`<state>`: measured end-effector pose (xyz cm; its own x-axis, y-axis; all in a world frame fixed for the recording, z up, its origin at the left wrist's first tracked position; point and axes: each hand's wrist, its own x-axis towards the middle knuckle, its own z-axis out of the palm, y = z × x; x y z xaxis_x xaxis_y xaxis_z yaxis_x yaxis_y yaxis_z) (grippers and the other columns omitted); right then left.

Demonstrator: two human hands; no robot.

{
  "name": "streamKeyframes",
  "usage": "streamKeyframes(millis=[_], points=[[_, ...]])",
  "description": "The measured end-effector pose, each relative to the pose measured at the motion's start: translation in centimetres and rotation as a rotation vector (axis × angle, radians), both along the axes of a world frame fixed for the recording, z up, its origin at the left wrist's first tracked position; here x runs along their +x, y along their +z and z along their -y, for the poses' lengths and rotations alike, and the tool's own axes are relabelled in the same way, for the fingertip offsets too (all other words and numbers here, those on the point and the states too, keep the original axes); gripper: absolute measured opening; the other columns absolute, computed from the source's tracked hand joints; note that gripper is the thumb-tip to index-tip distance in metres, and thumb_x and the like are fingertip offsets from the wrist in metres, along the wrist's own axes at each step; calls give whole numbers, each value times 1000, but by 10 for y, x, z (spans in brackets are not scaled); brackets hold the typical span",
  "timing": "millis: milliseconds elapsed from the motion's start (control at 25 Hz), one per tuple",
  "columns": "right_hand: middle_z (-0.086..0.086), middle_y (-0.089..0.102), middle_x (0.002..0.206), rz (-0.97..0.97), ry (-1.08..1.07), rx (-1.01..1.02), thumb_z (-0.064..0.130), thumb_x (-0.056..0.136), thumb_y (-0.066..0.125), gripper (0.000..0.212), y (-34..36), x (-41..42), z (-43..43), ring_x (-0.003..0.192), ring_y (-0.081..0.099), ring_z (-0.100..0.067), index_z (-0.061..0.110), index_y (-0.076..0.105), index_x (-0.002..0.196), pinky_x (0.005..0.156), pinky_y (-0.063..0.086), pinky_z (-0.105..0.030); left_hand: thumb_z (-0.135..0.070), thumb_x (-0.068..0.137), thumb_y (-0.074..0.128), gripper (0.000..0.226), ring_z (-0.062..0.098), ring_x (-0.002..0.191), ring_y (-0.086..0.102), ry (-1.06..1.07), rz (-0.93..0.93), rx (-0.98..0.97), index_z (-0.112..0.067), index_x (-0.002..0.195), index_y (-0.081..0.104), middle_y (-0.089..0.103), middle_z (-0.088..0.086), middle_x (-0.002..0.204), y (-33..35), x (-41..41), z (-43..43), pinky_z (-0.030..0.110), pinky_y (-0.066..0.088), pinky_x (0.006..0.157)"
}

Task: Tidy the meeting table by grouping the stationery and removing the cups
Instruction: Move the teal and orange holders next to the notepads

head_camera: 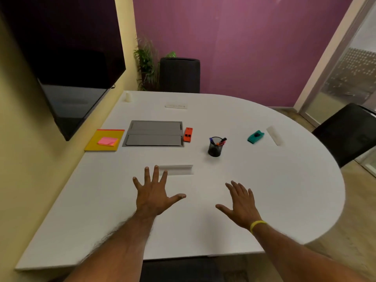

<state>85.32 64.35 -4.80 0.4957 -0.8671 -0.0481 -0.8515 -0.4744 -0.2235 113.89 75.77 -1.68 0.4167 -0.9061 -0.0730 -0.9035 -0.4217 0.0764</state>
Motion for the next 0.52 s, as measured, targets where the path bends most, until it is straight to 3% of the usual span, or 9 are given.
streamKeyframes(millis=[240, 520], points=[[1, 5, 166, 13, -47, 0, 79, 85, 36, 92, 20, -92, 14, 153, 1, -21, 27, 10, 156, 122, -5, -52, -103, 53, -3, 125, 32, 151, -15, -33, 0, -72, -32, 156, 7, -6, 2, 166, 26, -103, 38, 71, -2, 113], [2, 4, 166, -5, -54, 27, 77, 86, 36, 89, 11, -119, 70, 153, -2, -20, 30, 9, 156, 122, -8, -51, -103, 53, -4, 124, 35, 149, -17, -72, -18, -45, -34, 155, 2, -8, 2, 165, 9, -139, 108, 69, -1, 114]])
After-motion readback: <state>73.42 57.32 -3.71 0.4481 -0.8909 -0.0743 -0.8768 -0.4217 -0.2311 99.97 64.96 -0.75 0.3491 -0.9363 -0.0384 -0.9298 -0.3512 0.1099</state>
